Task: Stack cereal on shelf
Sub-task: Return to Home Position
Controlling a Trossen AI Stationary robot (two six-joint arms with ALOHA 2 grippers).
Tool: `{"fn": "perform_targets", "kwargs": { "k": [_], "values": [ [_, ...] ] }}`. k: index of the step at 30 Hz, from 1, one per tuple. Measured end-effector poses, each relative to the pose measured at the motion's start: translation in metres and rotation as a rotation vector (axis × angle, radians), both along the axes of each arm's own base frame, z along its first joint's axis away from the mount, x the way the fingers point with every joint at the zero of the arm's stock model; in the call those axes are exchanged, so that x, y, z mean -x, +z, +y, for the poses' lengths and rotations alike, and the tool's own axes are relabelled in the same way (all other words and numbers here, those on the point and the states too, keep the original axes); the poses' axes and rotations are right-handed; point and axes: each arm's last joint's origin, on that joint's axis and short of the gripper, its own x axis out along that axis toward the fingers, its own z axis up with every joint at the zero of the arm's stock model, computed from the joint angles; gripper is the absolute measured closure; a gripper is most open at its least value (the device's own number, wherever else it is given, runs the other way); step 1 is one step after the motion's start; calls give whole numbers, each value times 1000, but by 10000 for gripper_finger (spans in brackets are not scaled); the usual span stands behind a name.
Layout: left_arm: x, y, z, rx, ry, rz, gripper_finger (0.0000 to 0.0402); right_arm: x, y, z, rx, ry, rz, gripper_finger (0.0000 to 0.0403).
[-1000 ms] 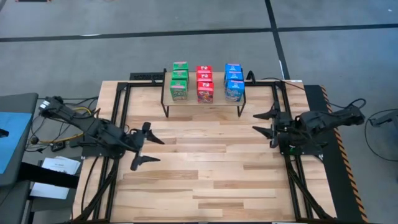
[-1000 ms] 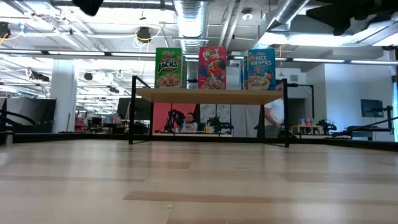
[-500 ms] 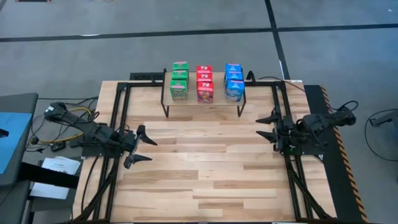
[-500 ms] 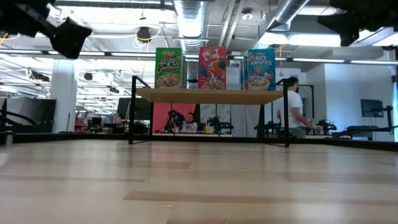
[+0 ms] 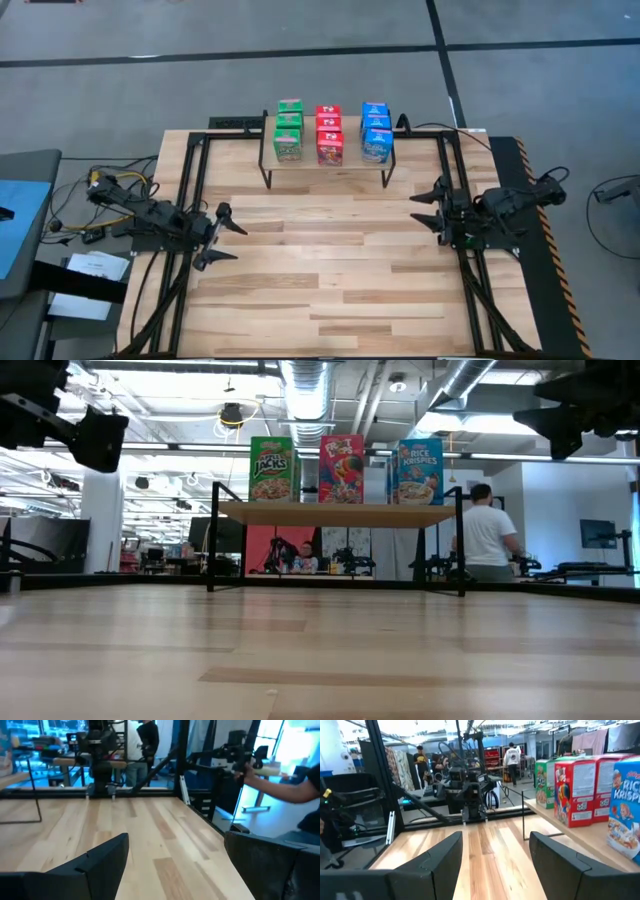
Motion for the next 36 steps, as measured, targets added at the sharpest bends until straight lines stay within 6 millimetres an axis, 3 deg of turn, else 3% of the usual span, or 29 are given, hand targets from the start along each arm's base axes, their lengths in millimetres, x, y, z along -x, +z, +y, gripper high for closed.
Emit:
{"fn": "perform_targets", "kwargs": {
  "k": [5,11,20,29,33,36],
  "values": [
    [-1,-2,1,-51,33,7,84,-1,-4,0,-20,2,6,147],
    [-1,-2,1,-66,37,-3,84,-11,-37,4,-52,1,1,147],
    [-1,-2,1,-131,51,-16,84,-13,-40,5,-94,10,31,147],
    [-1,-2,2,-218,97,-14,84,-16,-44,6,45,3,95,147],
    [-1,-1,5,-188,185,10,84,-17,-45,6,50,3,107,147],
    [-1,-1,4,-173,151,11,84,-17,-45,6,52,3,107,147]
  ]
}}
